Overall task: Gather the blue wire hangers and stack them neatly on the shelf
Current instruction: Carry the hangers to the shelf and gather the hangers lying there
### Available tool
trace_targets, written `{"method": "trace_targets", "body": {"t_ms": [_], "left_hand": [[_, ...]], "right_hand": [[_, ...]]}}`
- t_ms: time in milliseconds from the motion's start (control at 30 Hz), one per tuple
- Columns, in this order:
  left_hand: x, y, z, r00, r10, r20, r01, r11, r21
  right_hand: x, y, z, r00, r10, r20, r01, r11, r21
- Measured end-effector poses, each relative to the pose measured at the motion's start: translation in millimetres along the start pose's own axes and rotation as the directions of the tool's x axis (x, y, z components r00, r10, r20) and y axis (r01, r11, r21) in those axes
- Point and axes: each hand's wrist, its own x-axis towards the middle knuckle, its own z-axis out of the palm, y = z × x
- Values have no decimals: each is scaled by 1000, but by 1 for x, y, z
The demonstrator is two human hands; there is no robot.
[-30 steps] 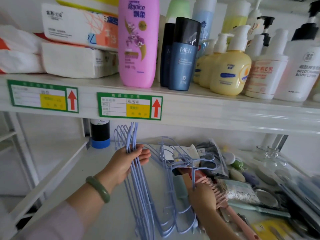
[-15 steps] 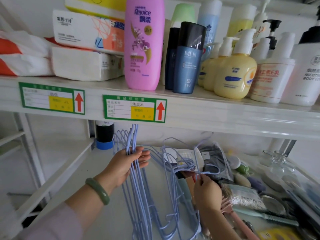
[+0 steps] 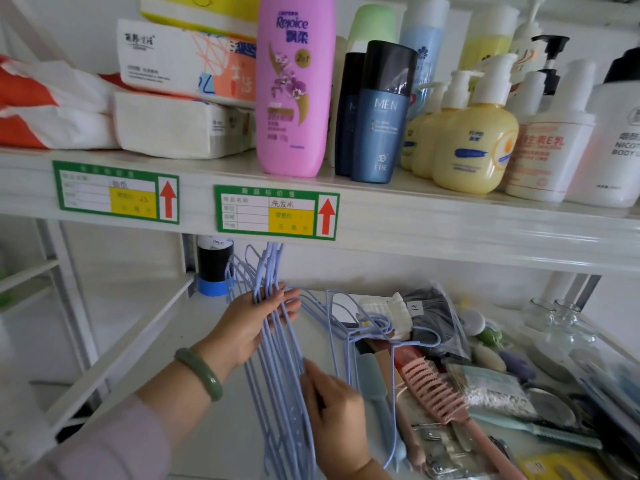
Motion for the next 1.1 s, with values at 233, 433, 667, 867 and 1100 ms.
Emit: {"method": "trace_targets", "body": {"t_ms": [233,433,667,867,1100], "left_hand": [[-7,2,-16,998,25,-58,-24,999,20],[-6,6,-20,999,20,-47,-18,998,57],[-6,5,-24,998,17,-58,-12,996,86],[-4,4,-24,999,-9,-40,13,996,92],[-8,7,-25,999,15,-33,-13,999,40]], "right_hand": [[11,74,-30,826,561,55,-460,728,-508],[13,102,-51,653,753,78,-567,555,-608],[34,74,-52,832,554,-19,-531,787,-313],[57,7,-28,975,203,-89,-219,948,-230],[44,-24,19,976,4,220,-3,1000,-5]]}}
